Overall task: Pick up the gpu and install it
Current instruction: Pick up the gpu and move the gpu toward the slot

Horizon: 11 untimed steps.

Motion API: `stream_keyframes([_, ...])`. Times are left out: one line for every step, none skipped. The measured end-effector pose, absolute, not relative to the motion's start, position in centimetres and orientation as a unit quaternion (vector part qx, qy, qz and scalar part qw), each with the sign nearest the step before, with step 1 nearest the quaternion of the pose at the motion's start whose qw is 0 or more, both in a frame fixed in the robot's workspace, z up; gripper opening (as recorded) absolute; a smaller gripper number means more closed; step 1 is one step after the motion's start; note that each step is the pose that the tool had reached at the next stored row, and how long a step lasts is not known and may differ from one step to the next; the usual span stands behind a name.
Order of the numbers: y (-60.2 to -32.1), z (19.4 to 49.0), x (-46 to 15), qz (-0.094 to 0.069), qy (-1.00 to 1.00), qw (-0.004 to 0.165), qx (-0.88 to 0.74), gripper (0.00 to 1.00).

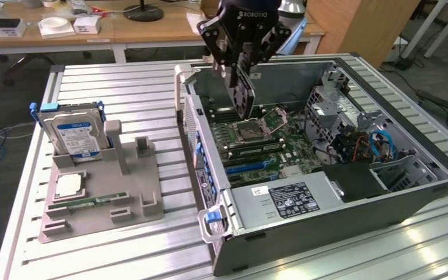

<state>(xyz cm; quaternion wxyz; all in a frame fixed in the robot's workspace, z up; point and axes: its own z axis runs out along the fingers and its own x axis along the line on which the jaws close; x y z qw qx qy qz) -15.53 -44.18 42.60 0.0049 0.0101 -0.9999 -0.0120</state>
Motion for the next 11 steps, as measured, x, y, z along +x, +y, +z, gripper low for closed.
stream_keyframes([-44.18, 42.60, -15.43, -0.012, -1.000, 0.005, 0.010, 0.26])
stream_keyframes([-44.18, 42.60, -15.33, -0.012, -1.000, 0.005, 0.010, 0.26])
stream_keyframes([-44.18, 42.60, -15.23, -0.012, -1.000, 0.005, 0.010, 0.26])
stream_keyframes([-44.18, 42.60, -15.13, -0.012, -1.000, 0.005, 0.010, 0.26])
stream_keyframes([-44.18, 42.60, -15.02, -0.012, -1.000, 0.005, 0.010, 0.26])
stream_keyframes([-44.18, 42.60, -14.92, -0.012, -1.000, 0.005, 0.010, 0.26])
stream_keyframes([-44.18, 42.60, -14.82, -0.012, -1.000, 0.005, 0.010, 0.26])
stream_keyframes([-44.18, 42.59, -14.73, -0.012, -1.000, 0.005, 0.010, 0.26])
stream_keyframes([-44.18, 42.59, -14.63, -0.012, -1.000, 0.005, 0.010, 0.26])
stream_keyframes([-44.18, 42.59, -14.53, -0.012, -1.000, 0.005, 0.010, 0.26])
stream_keyframes([-44.18, 42.59, -14.43, -0.012, -1.000, 0.005, 0.010, 0.26])
